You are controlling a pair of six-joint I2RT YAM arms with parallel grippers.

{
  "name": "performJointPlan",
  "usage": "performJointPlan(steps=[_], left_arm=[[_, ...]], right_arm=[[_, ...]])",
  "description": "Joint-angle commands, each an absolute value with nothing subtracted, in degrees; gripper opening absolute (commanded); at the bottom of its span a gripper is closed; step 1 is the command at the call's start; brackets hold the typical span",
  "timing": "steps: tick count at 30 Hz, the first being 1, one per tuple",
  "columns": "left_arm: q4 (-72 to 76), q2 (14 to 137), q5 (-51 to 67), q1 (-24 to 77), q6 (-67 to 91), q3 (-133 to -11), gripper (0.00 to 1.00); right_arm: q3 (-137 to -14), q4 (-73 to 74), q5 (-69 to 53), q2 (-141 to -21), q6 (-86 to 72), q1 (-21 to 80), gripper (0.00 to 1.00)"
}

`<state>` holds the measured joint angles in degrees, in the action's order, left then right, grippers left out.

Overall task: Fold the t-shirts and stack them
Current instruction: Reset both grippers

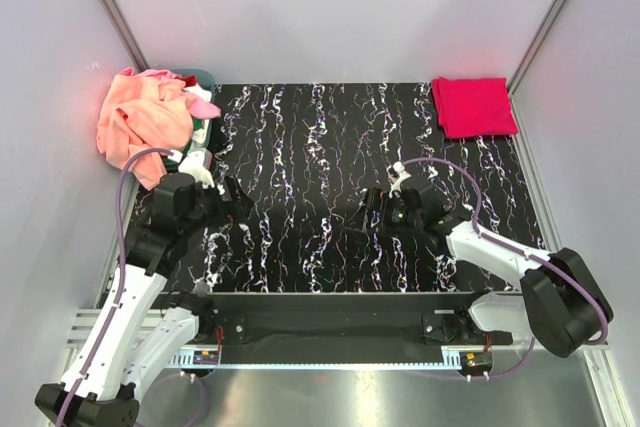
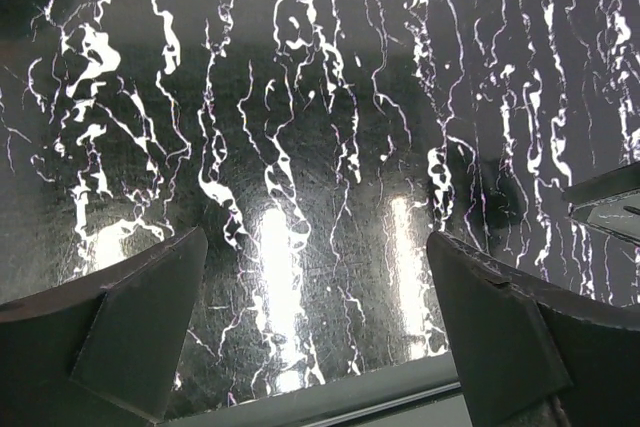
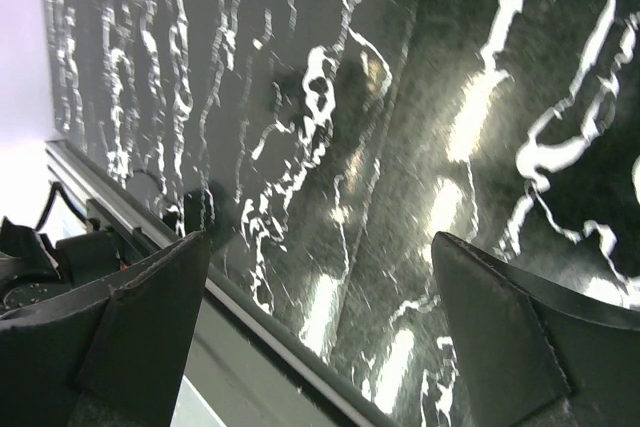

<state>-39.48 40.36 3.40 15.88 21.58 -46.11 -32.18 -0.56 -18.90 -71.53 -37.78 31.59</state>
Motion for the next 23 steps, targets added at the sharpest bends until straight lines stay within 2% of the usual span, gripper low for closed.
performJointPlan(steps=[1,10,18,23], left_arm=[[-36.1,39.9,3.4,15.6,21.5,-46.1,0.99],[-34.7,39.0,0.2,15.6,22.7,-46.2,0.99],[-32.6,36.7,0.2,15.6,22.2,-44.9,0.99],[-37.1,40.0,-1.3,15.6,22.0,-47.6,0.99]], right_arm=[[-30.4,-11.2,-18.1,-70.7,-38.5,31.7,1.0],[-25.7,-16.8,-19.6,-68.8,-39.3,31.8,1.0],[-26.6,-16.4,-20.0,-71.3,-39.6,31.8,1.0],[-28.5,-14.2,-18.3,-73.2,-40.5,31.8,1.0]])
